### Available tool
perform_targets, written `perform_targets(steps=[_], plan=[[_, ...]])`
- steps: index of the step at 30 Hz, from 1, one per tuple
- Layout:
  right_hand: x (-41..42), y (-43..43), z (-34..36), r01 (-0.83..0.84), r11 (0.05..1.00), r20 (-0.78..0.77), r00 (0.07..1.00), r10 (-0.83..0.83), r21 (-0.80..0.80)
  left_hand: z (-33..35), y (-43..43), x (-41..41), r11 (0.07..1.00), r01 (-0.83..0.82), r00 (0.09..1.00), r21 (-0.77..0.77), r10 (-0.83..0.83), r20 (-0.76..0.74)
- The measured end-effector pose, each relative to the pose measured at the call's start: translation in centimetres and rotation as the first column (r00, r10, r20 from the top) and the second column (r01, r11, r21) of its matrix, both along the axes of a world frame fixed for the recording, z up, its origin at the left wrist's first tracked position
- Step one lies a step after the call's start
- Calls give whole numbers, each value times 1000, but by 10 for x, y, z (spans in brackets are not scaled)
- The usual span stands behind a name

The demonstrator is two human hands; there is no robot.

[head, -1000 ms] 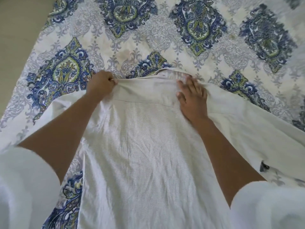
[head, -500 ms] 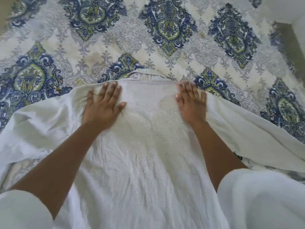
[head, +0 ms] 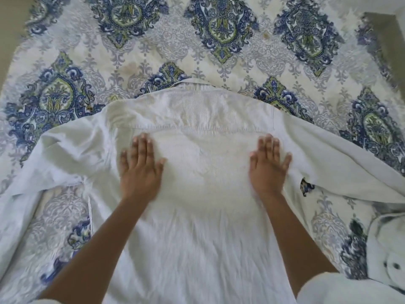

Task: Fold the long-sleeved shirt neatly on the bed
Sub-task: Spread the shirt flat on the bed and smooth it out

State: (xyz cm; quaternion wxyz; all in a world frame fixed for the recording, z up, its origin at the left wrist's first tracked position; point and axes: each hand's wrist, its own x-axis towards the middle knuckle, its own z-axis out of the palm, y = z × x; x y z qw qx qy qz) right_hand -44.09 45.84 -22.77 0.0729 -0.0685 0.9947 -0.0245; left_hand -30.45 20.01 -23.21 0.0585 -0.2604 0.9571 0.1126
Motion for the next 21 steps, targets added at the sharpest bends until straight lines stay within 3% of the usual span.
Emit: perform_targets(steps=[2,4,6,11,13,14,16,18,19,21], plan=[[25,-28,5,-21,994,-35,999,18,-108,5,35,-4,993,84,996,84,-81,-43],[59,-54,0,-260,952,-42,966,256,-162,1,68,-6,952,287,957,107,-280,-75],[73,-49,-7,-348,929,-7,937,349,-124,-3,69,2,951,299,953,75,-293,-73],[59,55,-8,-45,999,-13,999,45,-11,-4,22,55,999,16,998,-36,-14,58],[68,74,0,103,993,0,995,-103,-54,6,31,71,997,-80,995,-23,81,64],[77,65,5,136,985,15,991,-135,-109,9,50,73,999,-39,999,18,39,27],[119,27,8,-33,980,-18,999,30,-195,8,101,78,979,184,982,85,-181,-44],[168,1,0,-251,950,-37,968,249,-183,4,143,87,942,321,945,94,-313,-90],[181,4,-3,-272,946,-36,962,270,-179,4,150,95,946,309,950,95,-303,-71],[187,46,-11,-149,974,-12,989,149,-168,0,143,126,968,238,971,76,-236,-34]])
